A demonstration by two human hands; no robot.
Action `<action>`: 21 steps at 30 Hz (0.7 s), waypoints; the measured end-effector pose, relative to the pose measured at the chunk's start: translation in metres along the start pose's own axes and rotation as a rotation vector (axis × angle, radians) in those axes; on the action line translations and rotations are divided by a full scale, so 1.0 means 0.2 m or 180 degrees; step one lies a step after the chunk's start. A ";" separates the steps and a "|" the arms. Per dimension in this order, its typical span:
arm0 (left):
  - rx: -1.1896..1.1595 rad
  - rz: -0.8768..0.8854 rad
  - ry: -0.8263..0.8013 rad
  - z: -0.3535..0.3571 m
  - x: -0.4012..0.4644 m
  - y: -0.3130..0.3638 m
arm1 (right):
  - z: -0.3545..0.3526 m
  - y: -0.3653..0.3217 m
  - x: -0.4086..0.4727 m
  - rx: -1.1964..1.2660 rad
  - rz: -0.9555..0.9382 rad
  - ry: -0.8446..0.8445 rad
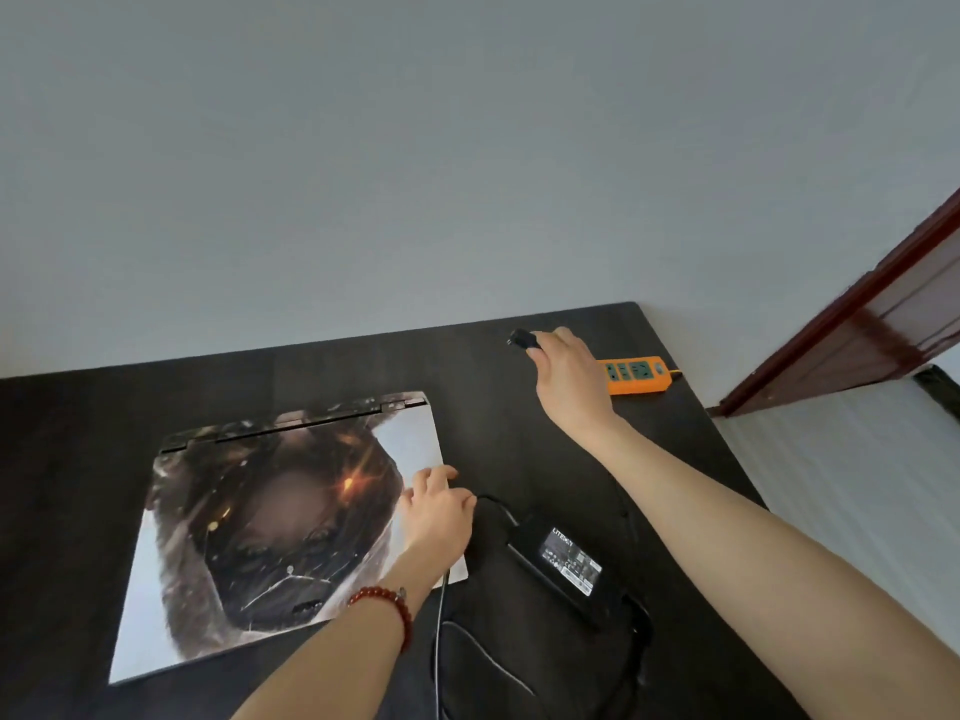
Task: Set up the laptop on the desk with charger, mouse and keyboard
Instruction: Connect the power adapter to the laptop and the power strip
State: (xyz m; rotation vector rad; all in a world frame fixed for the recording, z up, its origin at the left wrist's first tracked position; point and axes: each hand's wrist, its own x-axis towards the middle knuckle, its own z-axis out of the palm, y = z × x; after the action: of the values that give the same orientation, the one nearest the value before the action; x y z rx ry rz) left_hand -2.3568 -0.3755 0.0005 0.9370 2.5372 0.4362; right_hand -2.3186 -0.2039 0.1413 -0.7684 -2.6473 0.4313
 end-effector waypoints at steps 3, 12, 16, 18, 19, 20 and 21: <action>0.0139 0.0103 0.0015 0.06 -0.02 -0.02 | 0.11 0.02 0.10 0.0112 0.0011 -0.0121; 0.0119 0.0510 0.0222 0.07 0.10 -0.18 | 0.45 0.08 0.36 0.0049 -0.0145 -0.0268; 0.0028 -0.0128 0.0581 -0.07 0.32 -0.32 | 0.65 0.04 0.42 -0.0133 -0.0383 -0.0419; 0.0204 -0.0427 0.0729 -0.15 0.41 -0.44 | 0.72 0.07 0.44 -0.0326 -0.0408 -0.0446; 0.0308 -0.0544 0.0802 -0.18 0.46 -0.51 | 0.74 0.09 0.47 -0.0421 -0.0381 -0.0409; 0.0393 -0.0660 0.0831 -0.20 0.49 -0.58 | 0.76 0.12 0.50 -0.0480 -0.0322 -0.0375; 0.0475 -0.0759 0.0837 -0.21 0.51 -0.62 | 0.77 0.14 0.52 -0.0498 -0.0260 -0.0353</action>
State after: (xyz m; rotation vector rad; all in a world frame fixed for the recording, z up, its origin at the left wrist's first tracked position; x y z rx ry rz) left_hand -2.5160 -0.4038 -0.0411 0.6488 2.9110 0.3187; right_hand -2.4499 -0.1517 0.0188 -0.6970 -2.8310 0.2540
